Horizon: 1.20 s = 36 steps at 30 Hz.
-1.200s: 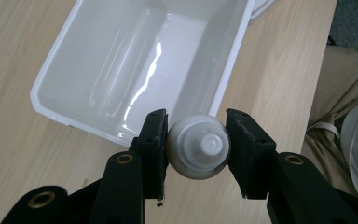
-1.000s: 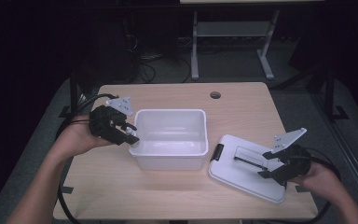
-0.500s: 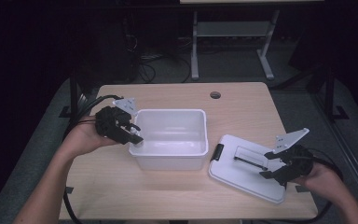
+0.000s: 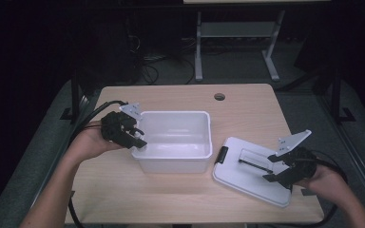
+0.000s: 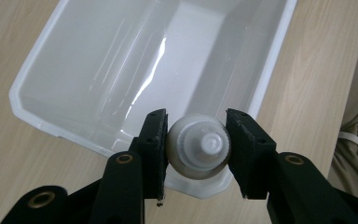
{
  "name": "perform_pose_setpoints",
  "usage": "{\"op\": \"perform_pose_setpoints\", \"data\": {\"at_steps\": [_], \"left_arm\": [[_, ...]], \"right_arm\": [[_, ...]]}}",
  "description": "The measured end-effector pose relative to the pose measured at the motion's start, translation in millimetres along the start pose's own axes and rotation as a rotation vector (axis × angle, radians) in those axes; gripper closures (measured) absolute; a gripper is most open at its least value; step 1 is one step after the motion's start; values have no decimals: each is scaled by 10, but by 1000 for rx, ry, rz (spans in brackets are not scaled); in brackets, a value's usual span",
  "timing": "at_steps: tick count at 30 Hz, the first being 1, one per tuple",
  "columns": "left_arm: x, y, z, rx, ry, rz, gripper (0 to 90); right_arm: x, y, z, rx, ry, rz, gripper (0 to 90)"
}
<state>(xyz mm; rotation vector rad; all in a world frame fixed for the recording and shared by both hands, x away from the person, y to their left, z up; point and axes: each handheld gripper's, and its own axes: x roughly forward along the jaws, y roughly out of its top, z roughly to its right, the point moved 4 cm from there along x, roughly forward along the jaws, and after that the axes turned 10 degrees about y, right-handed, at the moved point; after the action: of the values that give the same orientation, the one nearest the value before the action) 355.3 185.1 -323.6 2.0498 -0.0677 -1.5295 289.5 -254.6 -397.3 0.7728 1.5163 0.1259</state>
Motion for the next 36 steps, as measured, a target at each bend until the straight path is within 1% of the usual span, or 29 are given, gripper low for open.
{"op": "perform_pose_setpoints", "data": {"at_steps": [3, 9, 13, 16, 19, 21, 25, 28, 30, 36], "left_arm": [[41, -11, 0, -6, 3, 2, 598], [113, -36, 5, -12, 5, -13, 598], [150, -39, 8, -10, 7, -9, 598], [185, -48, 14, -10, 4, -15, 597], [218, -56, 19, -19, 3, -16, 598], [239, -61, 13, -15, 6, -20, 598], [269, -71, 16, -20, 11, -27, 598], [292, -72, 18, -15, 18, -31, 598], [311, -76, 21, -21, 14, -23, 598], [369, -112, 27, -32, 16, -30, 598]], "right_arm": [[-1, -2, 1, 3, 0, 0, 314], [-1, -3, 2, 3, 2, -2, 314], [8, 3, 0, 5, 4, -4, 314], [13, 5, 2, 7, 7, -6, 313], [12, 5, 3, 7, 6, -6, 313], [14, 4, 3, 7, 6, -6, 312], [13, -1, 6, 7, 5, -4, 312], [14, -3, 9, 4, 5, -5, 313], [14, -1, 8, 5, 6, -4, 312], [28, 2, 12, 2, 8, -11, 311]]}}
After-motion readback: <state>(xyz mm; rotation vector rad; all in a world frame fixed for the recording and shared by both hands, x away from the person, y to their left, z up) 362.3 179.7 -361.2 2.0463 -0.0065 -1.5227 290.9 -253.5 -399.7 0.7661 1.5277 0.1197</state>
